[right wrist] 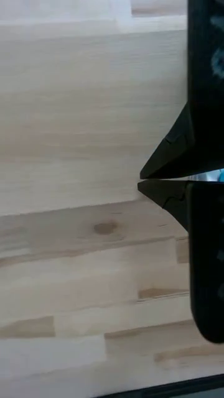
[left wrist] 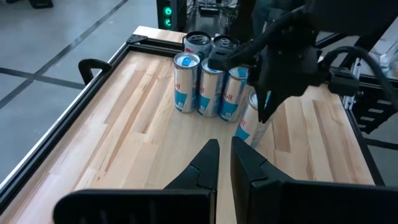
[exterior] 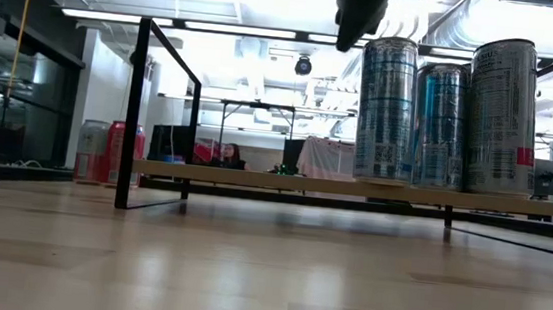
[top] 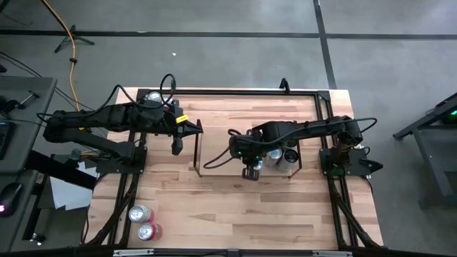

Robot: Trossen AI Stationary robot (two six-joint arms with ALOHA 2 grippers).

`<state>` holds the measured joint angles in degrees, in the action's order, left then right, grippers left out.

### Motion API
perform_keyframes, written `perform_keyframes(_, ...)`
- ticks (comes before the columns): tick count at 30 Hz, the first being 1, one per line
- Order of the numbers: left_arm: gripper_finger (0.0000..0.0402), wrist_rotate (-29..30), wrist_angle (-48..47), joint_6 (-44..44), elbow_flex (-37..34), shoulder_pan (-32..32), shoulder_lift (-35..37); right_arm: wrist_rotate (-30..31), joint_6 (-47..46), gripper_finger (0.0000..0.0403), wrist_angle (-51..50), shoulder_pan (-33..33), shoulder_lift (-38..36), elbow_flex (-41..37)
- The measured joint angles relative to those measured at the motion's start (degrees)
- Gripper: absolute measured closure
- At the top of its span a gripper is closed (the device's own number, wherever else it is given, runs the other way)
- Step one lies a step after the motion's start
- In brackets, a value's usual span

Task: Place canned beverage on shelf
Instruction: Put the blue soda can on the shelf aligned with the other blue soda cans

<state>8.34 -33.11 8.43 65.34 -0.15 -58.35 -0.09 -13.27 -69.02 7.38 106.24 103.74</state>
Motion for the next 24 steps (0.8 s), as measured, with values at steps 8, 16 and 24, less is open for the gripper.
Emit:
perform_keyframes(8, 0.0401, 0.0, 0.0, 0.4, 0.0, 0.0, 0.0, -0.1, 0.5, 0.0403, -3.6, 0.0, 0.5, 0.0)
perform_keyframes(16, 0.0401, 0.0, -0.1, 0.4, 0.0, 0.0, 0.0, -0.2, 0.3, 0.0403, -8.9, 0.0, 0.5, 0.0)
perform_keyframes(24, 0.0401, 0.0, -0.1, 0.4, 0.0, 0.0, 0.0, -0.2, 0.3, 0.0403, -11.9, 0.0, 0.5, 0.0)
